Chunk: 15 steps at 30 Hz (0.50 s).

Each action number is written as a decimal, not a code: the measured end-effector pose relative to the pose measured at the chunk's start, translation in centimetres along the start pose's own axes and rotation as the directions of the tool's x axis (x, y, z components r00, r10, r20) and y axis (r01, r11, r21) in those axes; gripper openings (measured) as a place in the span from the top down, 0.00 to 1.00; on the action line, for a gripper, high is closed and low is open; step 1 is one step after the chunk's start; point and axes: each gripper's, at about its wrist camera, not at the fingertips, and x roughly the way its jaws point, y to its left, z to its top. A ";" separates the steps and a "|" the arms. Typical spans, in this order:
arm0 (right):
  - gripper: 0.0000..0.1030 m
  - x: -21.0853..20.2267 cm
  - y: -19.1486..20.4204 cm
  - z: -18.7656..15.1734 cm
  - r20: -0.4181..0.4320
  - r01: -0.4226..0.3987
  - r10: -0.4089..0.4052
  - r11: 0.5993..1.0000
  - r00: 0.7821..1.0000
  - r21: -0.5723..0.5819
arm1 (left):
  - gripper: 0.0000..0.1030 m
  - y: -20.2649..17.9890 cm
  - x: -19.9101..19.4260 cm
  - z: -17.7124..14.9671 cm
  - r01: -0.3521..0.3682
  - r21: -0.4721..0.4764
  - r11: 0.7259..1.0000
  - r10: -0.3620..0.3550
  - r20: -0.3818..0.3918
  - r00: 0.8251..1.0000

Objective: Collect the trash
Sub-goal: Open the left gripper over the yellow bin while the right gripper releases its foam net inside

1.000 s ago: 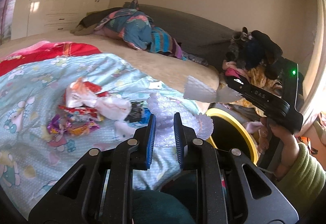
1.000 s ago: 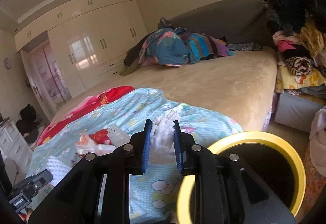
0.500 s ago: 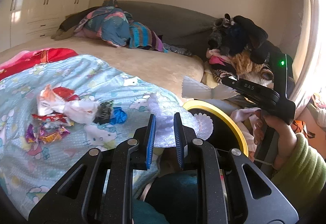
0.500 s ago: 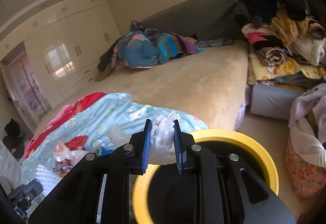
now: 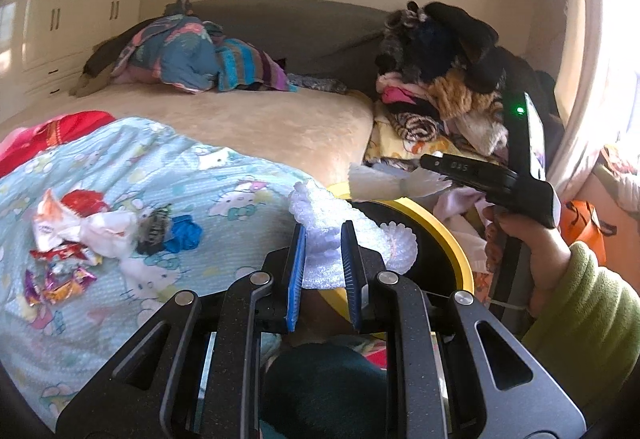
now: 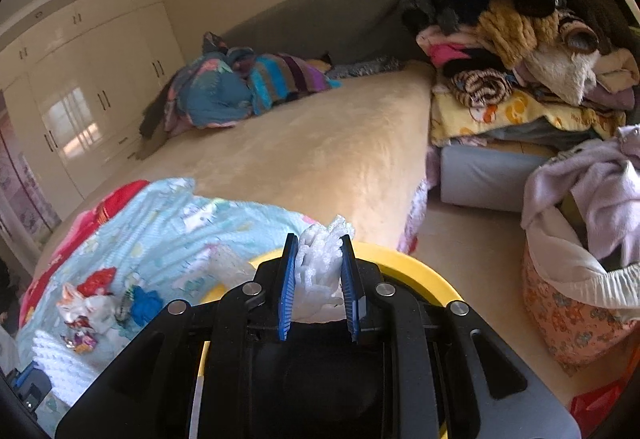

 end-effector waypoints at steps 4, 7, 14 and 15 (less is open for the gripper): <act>0.81 1.0 -0.7 -0.6 -0.030 0.018 -0.017 1.000 0.999 0.005 | 0.87 -1.0 1.3 -0.2 0.011 0.024 1.000 -0.010 -0.025 1.000; 0.81 1.5 -1.0 -0.8 -0.044 0.024 -0.024 1.000 0.999 0.009 | 0.87 -1.7 2.3 -0.6 0.019 0.042 0.999 -0.017 -0.049 0.999; 0.64 3.0 -2.4 -1.5 -0.115 0.024 -0.017 0.998 0.993 0.064 | 0.75 -2.1 4.4 -1.2 0.070 0.031 0.997 -0.066 -0.098 0.993; 0.60 3.1 -2.6 -1.7 -0.120 0.027 -0.018 0.997 0.993 0.077 | 0.58 -2.1 4.5 -1.2 0.073 0.022 0.997 -0.071 -0.100 0.992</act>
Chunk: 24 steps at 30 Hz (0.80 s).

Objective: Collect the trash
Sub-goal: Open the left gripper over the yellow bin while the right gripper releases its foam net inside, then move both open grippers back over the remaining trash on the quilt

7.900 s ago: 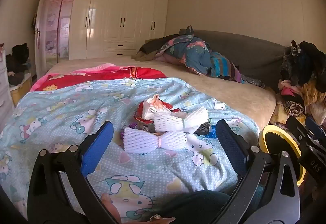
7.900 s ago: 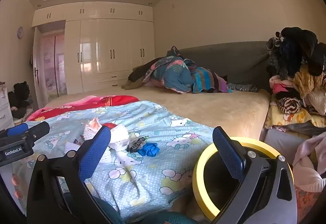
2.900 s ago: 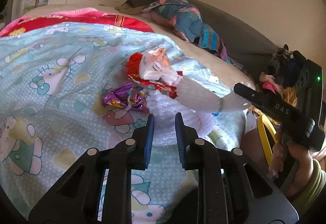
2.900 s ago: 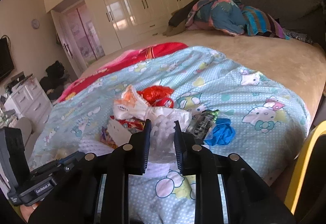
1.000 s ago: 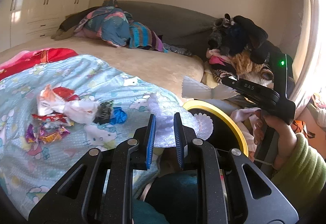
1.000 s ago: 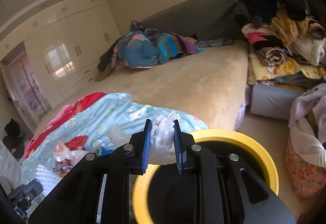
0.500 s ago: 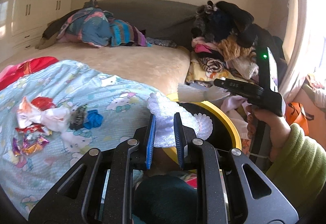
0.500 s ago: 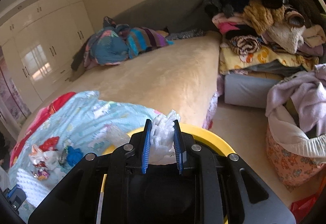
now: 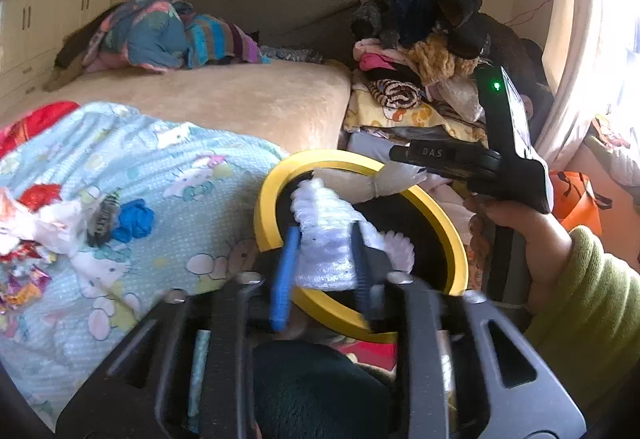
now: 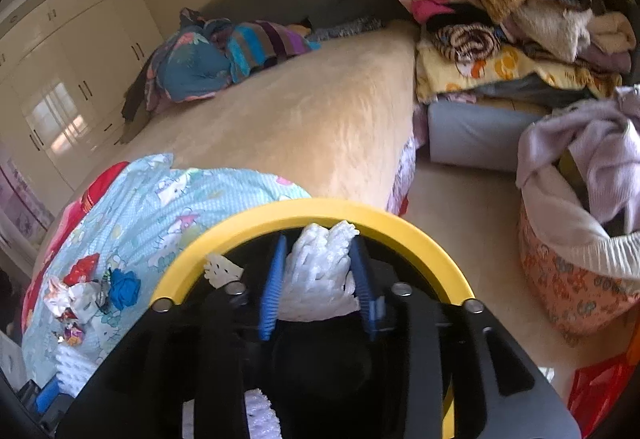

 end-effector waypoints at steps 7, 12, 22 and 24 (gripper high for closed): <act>0.37 -0.8 0.5 0.2 0.045 0.000 0.000 1.000 0.999 0.006 | 0.22 2.2 -1.3 0.2 -0.054 -0.083 0.995 0.059 0.059 0.996; 0.29 -2.3 2.4 0.4 0.094 -0.049 0.053 0.998 0.994 -0.038 | 0.12 4.2 -2.9 0.4 -0.109 -0.143 0.984 0.124 0.095 0.988; 0.26 -4.6 7.4 0.3 0.117 -0.151 0.170 0.976 0.978 -0.156 | 0.11 6.3 -6.1 0.7 -0.172 -0.195 0.966 0.204 0.158 0.966; 0.26 -4.9 8.4 0.2 0.113 -0.169 0.190 0.970 0.975 -0.177 | 0.11 6.6 -6.7 0.7 -0.185 -0.204 0.961 0.221 0.167 0.961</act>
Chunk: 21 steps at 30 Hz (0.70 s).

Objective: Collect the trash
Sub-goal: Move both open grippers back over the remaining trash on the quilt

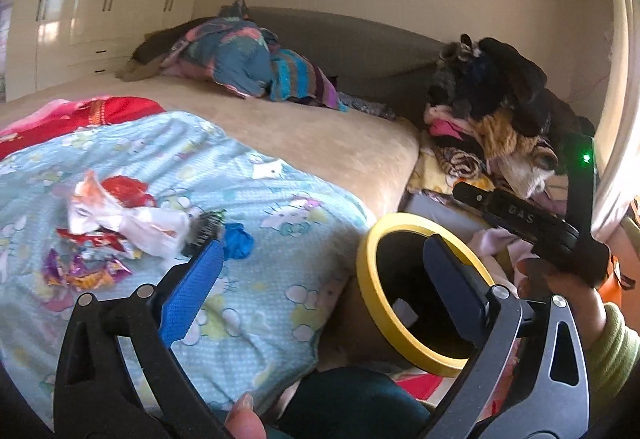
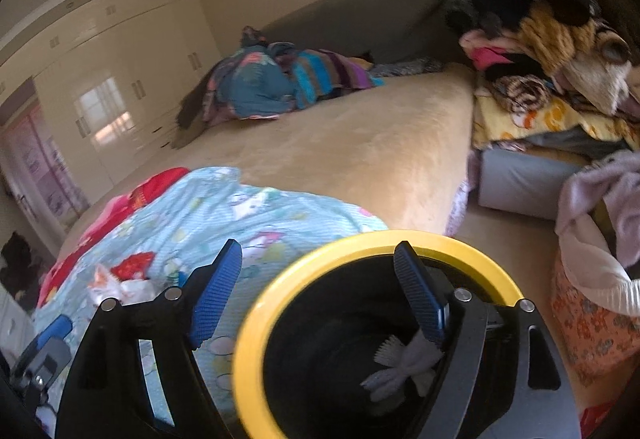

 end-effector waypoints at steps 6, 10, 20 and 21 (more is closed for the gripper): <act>0.26 -0.5 2.9 -0.2 0.002 -0.056 0.056 0.997 0.998 -0.055 | 0.11 1.5 -1.1 0.3 -0.046 -0.023 0.999 0.046 0.026 0.999; 0.26 -0.6 4.9 -0.6 -0.004 -0.096 0.096 0.991 0.995 -0.095 | 0.11 2.6 -1.6 0.5 -0.068 -0.043 0.997 0.069 0.036 0.997; 0.26 -0.8 8.0 -1.9 -0.022 -0.158 0.157 0.975 0.987 -0.159 | 0.11 5.4 -3.0 0.6 -0.133 -0.085 0.987 0.139 0.067 0.988; 0.26 -0.7 8.3 -2.0 -0.026 -0.164 0.162 0.972 0.987 -0.167 | 0.11 5.7 -3.2 0.6 -0.141 -0.089 0.986 0.147 0.071 0.987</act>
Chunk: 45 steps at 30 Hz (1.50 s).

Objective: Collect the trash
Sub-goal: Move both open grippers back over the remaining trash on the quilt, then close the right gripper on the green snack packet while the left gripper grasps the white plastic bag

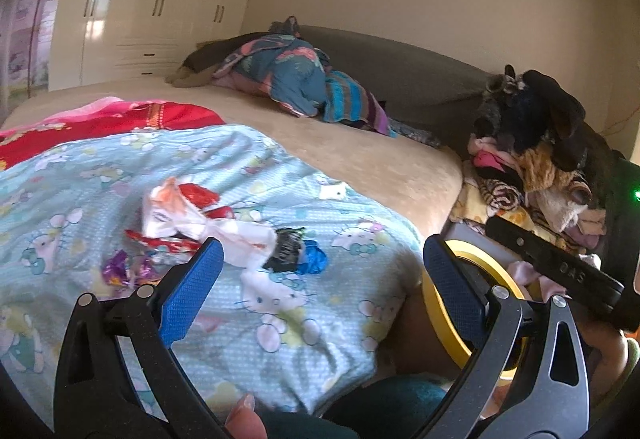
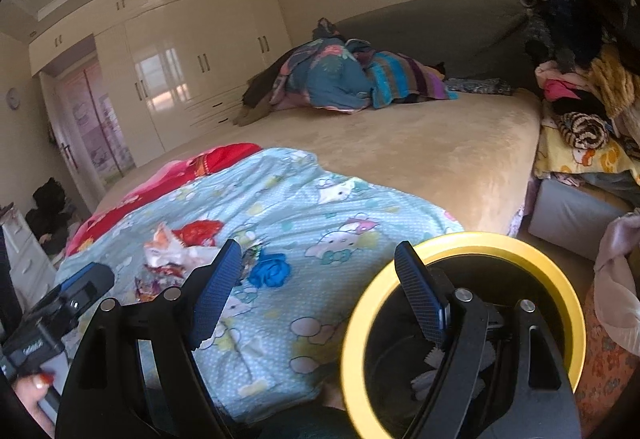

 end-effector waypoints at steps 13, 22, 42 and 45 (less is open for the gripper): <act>0.26 2.2 4.3 -1.5 -0.048 -0.067 0.063 0.994 0.997 -0.090 | 0.11 4.8 -0.7 0.1 -0.101 -0.070 0.992 0.103 0.028 0.994; 0.26 4.2 7.0 -2.4 -0.079 -0.107 0.096 0.982 0.992 -0.153 | 0.11 8.2 -1.1 0.1 -0.152 -0.131 0.980 0.158 0.034 0.987; 0.52 14.3 8.4 -4.1 -0.241 -0.116 0.093 0.990 0.966 -0.086 | 0.11 13.7 2.7 1.0 -0.250 -0.186 0.950 0.249 -0.032 0.968; 0.57 15.8 8.2 -4.4 -0.268 -0.120 0.101 0.991 0.958 -0.057 | 0.11 14.4 4.0 1.2 -0.256 -0.191 0.948 0.248 -0.064 0.967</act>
